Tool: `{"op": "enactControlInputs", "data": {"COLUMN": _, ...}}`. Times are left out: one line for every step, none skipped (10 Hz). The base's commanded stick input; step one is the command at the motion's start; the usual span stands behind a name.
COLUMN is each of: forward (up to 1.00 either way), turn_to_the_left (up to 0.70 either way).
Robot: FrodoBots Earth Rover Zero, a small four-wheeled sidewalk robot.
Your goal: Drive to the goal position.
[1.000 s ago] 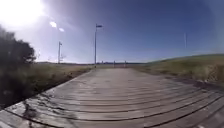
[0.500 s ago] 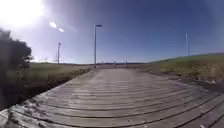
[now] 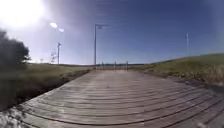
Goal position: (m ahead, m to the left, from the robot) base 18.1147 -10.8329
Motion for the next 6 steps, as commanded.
{"op": "enactControlInputs", "data": {"forward": 0.7, "turn_to_the_left": -0.04}}
{"op": "enactControlInputs", "data": {"forward": 0.7, "turn_to_the_left": 0.0}}
{"op": "enactControlInputs", "data": {"forward": 0.7, "turn_to_the_left": 0.0}}
{"op": "enactControlInputs", "data": {"forward": 0.7, "turn_to_the_left": 0.0}}
{"op": "enactControlInputs", "data": {"forward": 0.7, "turn_to_the_left": 0.0}}
{"op": "enactControlInputs", "data": {"forward": 0.7, "turn_to_the_left": 0.0}}
